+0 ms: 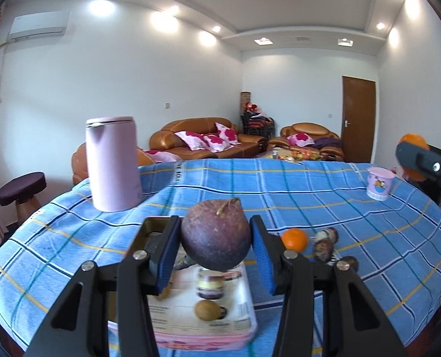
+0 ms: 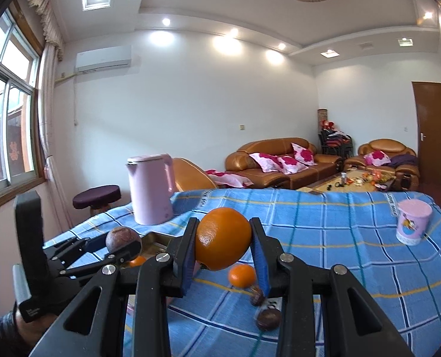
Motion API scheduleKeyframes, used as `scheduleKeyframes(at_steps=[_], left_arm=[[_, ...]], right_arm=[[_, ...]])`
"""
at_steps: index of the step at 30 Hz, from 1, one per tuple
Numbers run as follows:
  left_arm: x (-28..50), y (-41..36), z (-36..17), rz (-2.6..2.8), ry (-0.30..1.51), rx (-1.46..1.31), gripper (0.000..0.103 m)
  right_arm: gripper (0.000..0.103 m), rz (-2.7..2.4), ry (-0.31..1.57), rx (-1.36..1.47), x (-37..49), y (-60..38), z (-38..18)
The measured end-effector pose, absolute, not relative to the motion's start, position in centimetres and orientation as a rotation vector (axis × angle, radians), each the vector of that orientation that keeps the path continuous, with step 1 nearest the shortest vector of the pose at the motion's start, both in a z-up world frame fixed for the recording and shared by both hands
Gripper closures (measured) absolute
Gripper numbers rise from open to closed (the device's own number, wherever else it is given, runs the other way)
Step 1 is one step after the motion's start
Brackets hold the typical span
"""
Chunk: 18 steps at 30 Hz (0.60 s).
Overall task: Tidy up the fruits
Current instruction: 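Lower the passion fruit into the tin and open the left tool while the right tool releases the orange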
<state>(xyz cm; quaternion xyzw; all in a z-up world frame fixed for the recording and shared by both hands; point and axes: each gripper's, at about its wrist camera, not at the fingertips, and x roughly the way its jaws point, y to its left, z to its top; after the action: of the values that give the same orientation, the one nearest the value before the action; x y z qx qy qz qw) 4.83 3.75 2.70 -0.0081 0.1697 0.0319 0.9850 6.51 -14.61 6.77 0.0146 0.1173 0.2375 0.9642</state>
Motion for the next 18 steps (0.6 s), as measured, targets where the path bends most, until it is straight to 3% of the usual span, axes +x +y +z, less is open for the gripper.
scheduleKeyframes(at_steps=[18], left_arm=[[7.6, 9.6, 0.9, 0.154, 0.448, -0.016, 0.054]], right_arm=[[0.067, 0.594, 0.341, -0.073, 11.4, -5.5, 5.2]])
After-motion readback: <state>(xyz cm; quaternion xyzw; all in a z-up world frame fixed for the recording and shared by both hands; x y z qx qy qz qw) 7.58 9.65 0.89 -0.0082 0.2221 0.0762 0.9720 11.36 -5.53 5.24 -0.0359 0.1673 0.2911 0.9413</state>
